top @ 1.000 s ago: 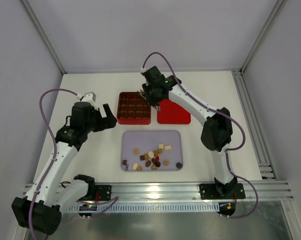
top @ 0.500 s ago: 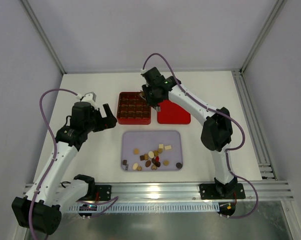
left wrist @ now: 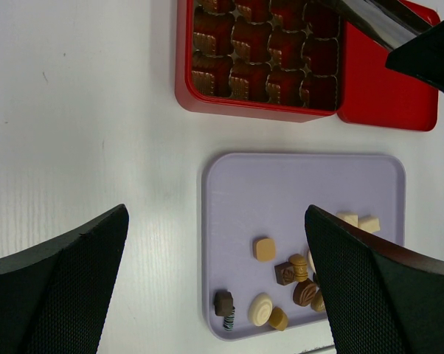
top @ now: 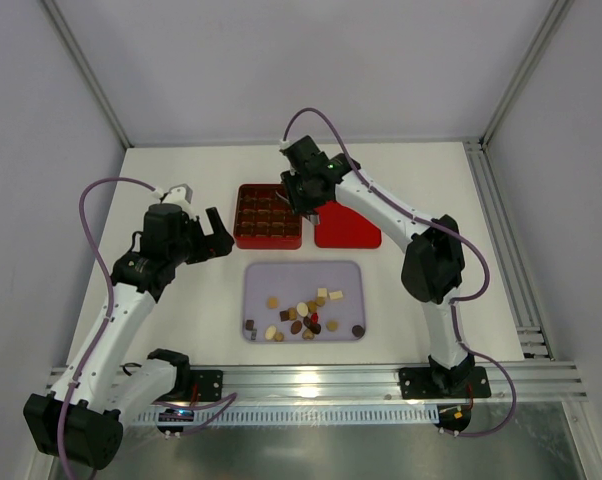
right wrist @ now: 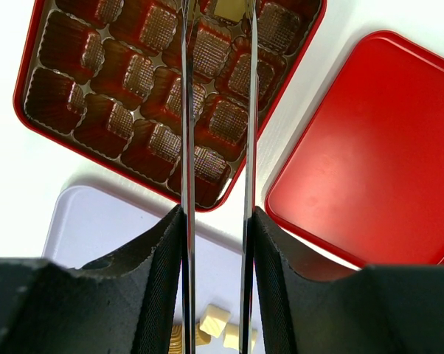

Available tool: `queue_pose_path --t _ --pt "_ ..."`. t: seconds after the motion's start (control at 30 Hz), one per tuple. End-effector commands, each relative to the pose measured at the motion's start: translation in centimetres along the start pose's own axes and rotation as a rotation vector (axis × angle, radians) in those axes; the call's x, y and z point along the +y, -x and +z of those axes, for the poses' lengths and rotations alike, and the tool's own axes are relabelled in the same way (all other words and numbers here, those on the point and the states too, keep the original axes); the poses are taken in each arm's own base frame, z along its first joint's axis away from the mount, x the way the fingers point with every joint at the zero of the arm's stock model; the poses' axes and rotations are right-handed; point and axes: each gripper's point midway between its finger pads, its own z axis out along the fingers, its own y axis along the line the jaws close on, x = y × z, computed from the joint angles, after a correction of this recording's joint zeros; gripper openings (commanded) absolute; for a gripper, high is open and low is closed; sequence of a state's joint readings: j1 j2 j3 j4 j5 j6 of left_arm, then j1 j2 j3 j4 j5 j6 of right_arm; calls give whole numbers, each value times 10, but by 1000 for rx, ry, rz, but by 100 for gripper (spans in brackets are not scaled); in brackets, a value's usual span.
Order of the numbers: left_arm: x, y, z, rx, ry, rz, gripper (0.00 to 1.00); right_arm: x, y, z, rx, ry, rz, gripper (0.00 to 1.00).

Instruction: Pack the chocolate

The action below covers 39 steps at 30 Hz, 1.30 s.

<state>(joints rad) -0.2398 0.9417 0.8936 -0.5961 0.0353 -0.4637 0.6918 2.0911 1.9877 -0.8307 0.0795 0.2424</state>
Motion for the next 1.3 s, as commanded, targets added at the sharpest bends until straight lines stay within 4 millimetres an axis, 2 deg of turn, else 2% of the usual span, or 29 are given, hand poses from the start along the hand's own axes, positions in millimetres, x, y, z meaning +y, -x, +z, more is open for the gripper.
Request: queue_pose_path --t 0.0,0.2,0.23,0.3,0.4,0.43,0.47,0.5,0.53,0.57,0.6,0.63,0.7,0.73,0.77,0.83,0.87,1.03,1.27 --pt "-4 14 -5 -44 -7 8 100 7 36 -35 -123 21 9 42" --pt "-4 14 -4 -42 -7 8 100 4 47 -72 -184 17 12 43" --pt "-4 14 -5 -44 -7 10 100 3 48 -83 -198 18 14 42" --pt "-3 15 -5 -46 -5 7 100 5 45 -94 -207 27 18 43" --pt "-3 15 -6 -48 -6 10 100 6 31 -118 -213 40 12 42" --pt "-3 15 -5 -48 -6 10 100 5 15 -115 -179 37 8 42" --pt "-3 16 -6 -52 -4 9 100 5 13 -133 -206 48 9 42" --pt "-3 15 -6 -50 -5 7 100 7 4 -138 -197 55 5 42" --pt "-4 15 -6 -49 -6 8 100 10 -16 -134 -155 64 -12 42" --pt "-4 15 -6 -49 -6 8 100 12 -21 -151 -175 82 -12 42" --pt "-3 15 -6 -50 -5 8 100 14 -30 -154 -166 90 -19 42" --pt "-4 16 -7 -54 -7 8 100 20 -50 -154 -122 105 -46 42" --pt "-4 17 -7 -55 -7 10 100 29 -70 -167 -100 132 -81 42" --pt "-4 17 -7 -56 -6 8 100 33 -86 -164 -67 143 -103 42" --pt "-4 16 -7 -54 -5 8 100 47 -100 -167 -39 181 -142 42" --pt "-4 16 -7 -56 -6 10 100 52 -123 -167 19 191 -191 42" --pt "-3 16 -7 -54 -5 10 100 63 -134 -170 34 215 -227 42" --pt "-3 16 -6 -55 -4 10 100 78 -170 -163 131 250 -339 45" --pt "-2 16 -6 -54 0 10 100 86 -192 -151 203 244 -422 47"
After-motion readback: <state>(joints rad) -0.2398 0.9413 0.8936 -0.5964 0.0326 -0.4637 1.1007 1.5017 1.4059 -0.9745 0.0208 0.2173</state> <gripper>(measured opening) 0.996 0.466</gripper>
